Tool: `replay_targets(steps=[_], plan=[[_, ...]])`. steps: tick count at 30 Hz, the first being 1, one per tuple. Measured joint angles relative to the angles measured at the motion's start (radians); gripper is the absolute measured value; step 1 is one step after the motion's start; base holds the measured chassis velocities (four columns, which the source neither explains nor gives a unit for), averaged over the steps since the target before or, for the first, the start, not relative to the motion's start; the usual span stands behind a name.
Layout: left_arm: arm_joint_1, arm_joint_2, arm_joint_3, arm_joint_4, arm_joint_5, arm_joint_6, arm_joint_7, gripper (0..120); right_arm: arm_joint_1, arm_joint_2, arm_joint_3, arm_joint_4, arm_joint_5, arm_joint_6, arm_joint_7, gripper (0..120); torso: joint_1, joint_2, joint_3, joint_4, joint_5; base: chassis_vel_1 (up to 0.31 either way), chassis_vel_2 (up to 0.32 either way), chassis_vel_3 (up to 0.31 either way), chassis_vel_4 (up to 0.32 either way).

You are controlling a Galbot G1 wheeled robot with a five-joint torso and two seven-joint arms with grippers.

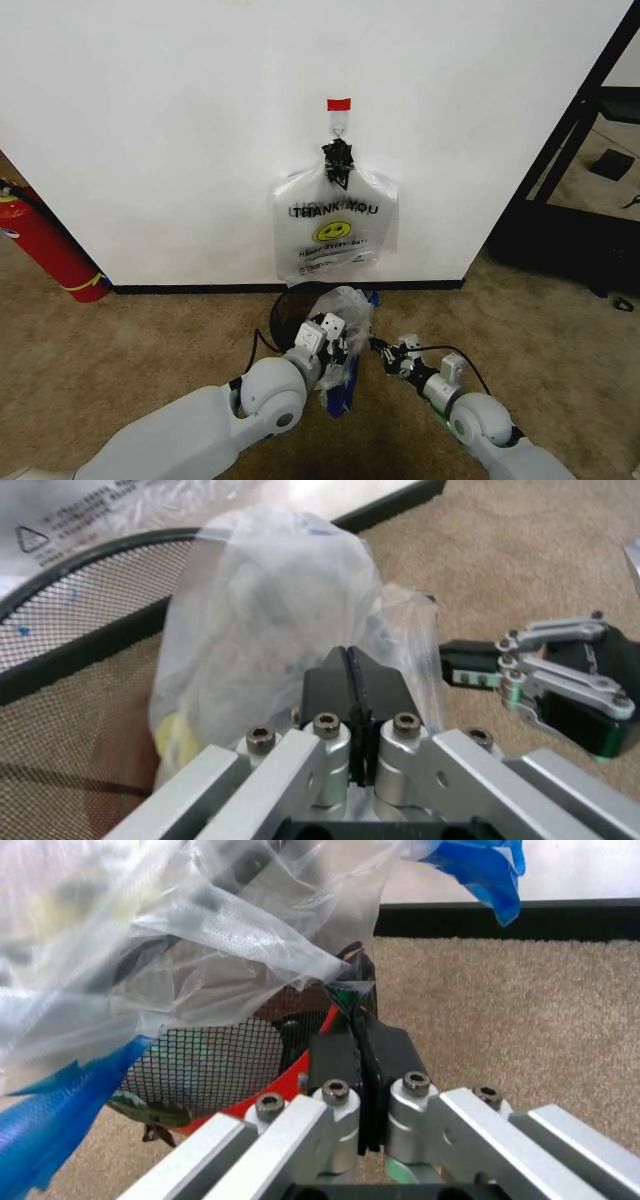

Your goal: Pick up the garbage bag from the wall and place it over the trash bin.

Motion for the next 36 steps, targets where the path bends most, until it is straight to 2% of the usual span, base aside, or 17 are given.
replay_targets(steps=[9,19,27,36], plan=[[0.045,0.020,-0.084,-0.027,-0.016,-0.003,-0.008,0,-0.001,-0.001,0.001,-0.002,-0.003,0.000,0.002,0,0.000,0.000,0.000,0.0001,0.0000,0.000,0.000,0.000,0.000],[0.121,0.024,-0.270,-0.030,-0.055,-0.010,-0.027,0,-0.005,-0.001,0.004,-0.004,-0.016,0.000,0.004,0,0.000,0.000,0.000,0.0001,-0.0001,0.000,0.000,0.000,0.000],[0.155,0.059,-0.327,-0.029,-0.065,-0.008,-0.028,0,-0.002,0.001,0.002,-0.010,-0.032,-0.006,0.006,0,0.000,0.000,0.000,0.0002,-0.0001,0.000,0.000,0.000,0.000],[0.160,0.056,-0.346,0.009,-0.075,-0.009,-0.028,0,-0.008,0.000,0.006,-0.009,-0.035,-0.008,0.015,0,0.000,0.000,0.000,0.0000,0.0000,0.000,0.000,0.000,0.000]])
